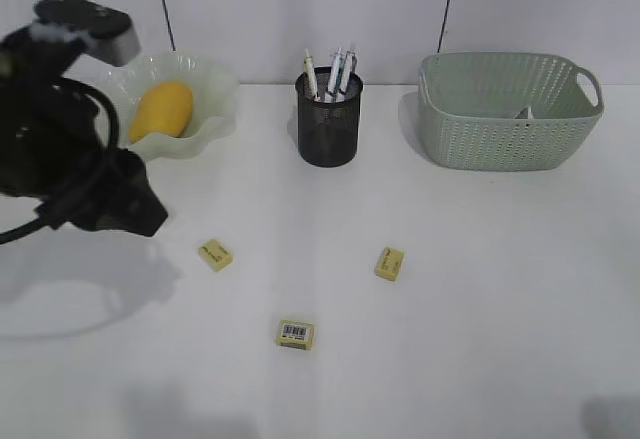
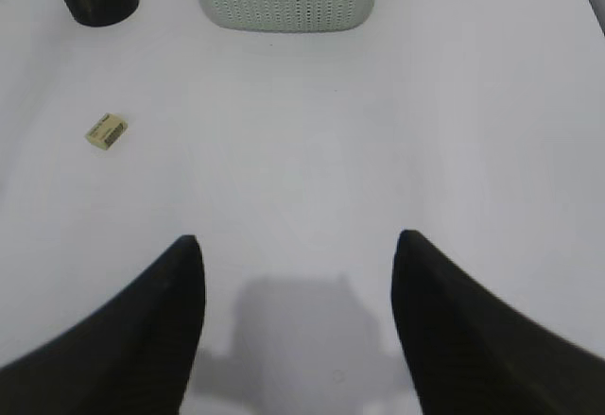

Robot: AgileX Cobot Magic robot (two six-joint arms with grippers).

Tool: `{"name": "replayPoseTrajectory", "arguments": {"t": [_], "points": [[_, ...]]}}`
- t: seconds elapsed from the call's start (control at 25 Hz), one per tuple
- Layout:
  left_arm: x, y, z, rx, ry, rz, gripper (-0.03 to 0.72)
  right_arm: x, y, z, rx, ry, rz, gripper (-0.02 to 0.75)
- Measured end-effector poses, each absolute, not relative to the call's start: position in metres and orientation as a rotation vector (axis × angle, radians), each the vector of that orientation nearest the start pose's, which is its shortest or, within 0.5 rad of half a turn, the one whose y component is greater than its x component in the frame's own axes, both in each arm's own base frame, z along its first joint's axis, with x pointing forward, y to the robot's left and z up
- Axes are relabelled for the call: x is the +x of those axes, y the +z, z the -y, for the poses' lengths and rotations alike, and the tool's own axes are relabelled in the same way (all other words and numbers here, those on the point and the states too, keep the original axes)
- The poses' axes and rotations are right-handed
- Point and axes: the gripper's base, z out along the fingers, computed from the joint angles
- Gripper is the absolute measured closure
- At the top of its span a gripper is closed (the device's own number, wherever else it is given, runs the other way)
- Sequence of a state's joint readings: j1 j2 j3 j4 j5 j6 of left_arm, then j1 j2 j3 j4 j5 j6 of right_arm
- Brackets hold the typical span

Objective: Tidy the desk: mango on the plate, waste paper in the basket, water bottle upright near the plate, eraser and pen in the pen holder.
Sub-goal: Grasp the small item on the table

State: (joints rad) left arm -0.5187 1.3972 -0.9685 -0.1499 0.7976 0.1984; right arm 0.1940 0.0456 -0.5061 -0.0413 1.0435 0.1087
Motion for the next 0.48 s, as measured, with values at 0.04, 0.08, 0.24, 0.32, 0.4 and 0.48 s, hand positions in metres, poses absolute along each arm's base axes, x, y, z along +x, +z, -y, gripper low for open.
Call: {"name": "replayPoseTrajectory", "arguments": {"t": [0.04,0.08,0.24,0.32,0.4,0.48], "points": [[0.235,0.261,0.145,0.858,-0.266,-2.6,0.211,0.003,0.28,0.003,-0.088,0.137,-2.067,0.239],[0.241,0.257,0.149,0.865,-0.263,-2.62,0.197,0.003,0.28,0.003,-0.088,0.137,-2.067,0.239],[0.265,0.244,0.162,0.914,-0.226,-2.713,0.158,0.003,0.28,0.003,-0.088,0.137,-2.067,0.239],[0.277,0.237,0.166,0.958,-0.176,-2.756,0.152,0.003,0.28,0.003,-0.088,0.137,-2.067,0.239],[0.288,0.227,0.17,0.993,-0.133,-2.791,0.15,0.003,0.28,0.003,-0.088,0.137,-2.067,0.239],[0.297,0.224,0.175,1.003,-0.119,-2.798,0.15,0.003,0.28,0.003,-0.088,0.137,-2.067,0.241]]}}
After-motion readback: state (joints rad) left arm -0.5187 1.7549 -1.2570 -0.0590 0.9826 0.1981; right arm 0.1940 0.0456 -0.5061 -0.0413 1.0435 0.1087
